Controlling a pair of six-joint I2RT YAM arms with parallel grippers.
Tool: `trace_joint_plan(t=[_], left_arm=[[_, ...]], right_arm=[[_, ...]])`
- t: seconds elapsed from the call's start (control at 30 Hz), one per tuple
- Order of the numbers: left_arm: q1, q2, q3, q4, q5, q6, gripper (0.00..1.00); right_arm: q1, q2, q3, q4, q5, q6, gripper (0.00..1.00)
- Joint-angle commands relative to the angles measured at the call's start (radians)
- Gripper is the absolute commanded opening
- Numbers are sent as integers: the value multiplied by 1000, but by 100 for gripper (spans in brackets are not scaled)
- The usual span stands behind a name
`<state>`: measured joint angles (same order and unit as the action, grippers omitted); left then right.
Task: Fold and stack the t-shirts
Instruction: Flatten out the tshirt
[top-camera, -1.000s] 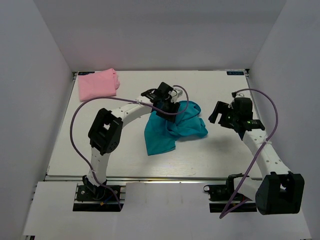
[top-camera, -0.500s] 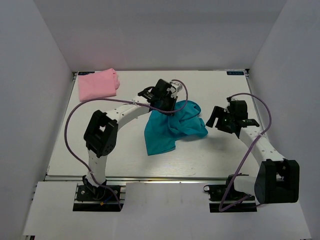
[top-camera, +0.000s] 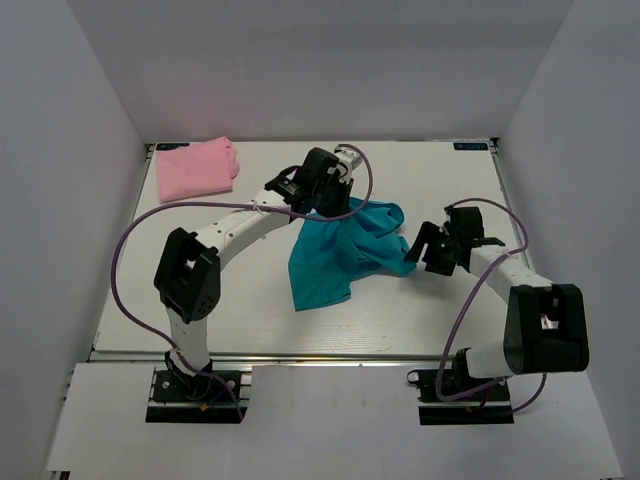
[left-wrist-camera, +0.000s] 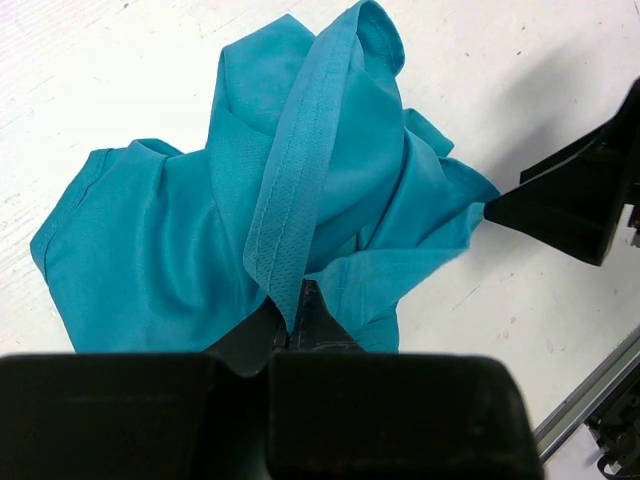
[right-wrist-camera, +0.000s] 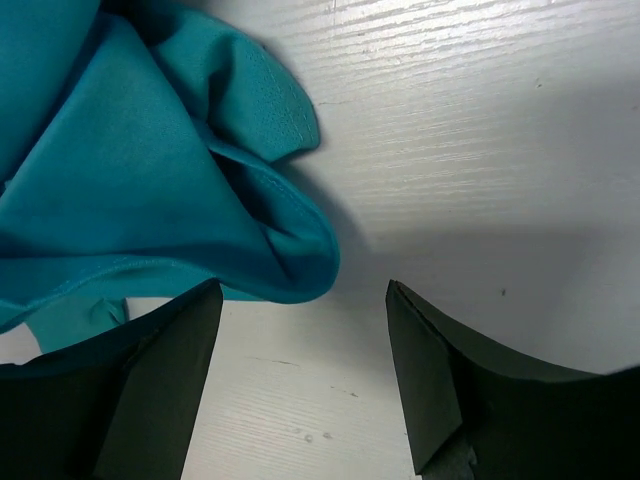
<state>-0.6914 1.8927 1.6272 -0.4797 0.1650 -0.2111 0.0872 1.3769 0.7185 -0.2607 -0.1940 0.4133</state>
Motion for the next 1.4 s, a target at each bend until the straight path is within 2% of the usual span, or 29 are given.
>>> trace_joint_plan(t=[0.0, 0.2, 0.33, 0.37, 0.43, 0.47, 0.5, 0.63, 0.83, 1.03, 1.13, 1.37], left_arm=[[-7, -67, -15, 7, -10, -8, 0], [-7, -101, -24, 16, -22, -8, 0], [-7, -154, -24, 26, -32, 1, 0], [-7, -165, -33, 26, -41, 10, 0], [-7, -190, -33, 26, -41, 19, 0], [-7, -211, -33, 26, -50, 29, 0], [-7, -224, -20, 26, -61, 29, 0], [-7, -271, 48, 15, -114, 82, 0], [-7, -329, 163, -3, -185, 183, 0], [-7, -447, 195, 58, -196, 266, 0], [-7, -509, 220, 78, -167, 294, 0], [-7, -615, 316, 89, 22, 346, 0]], right_arm=[[5, 39, -5, 67, -57, 51, 72], [3, 108, 9, 98, -87, 67, 71], [6, 157, 9, 124, -136, 77, 63], [9, 162, 9, 142, -143, 79, 58], [11, 169, 15, 158, -166, 79, 40], [13, 165, 22, 161, -170, 75, 17], [13, 166, 39, 156, -170, 70, 0], [11, 100, 111, 133, -119, 45, 0], [10, -160, 229, 181, -6, 30, 0], [11, -397, 358, 176, 74, -22, 0], [13, -459, 446, 152, 71, -56, 0], [6, -561, 659, 149, 48, -142, 0]])
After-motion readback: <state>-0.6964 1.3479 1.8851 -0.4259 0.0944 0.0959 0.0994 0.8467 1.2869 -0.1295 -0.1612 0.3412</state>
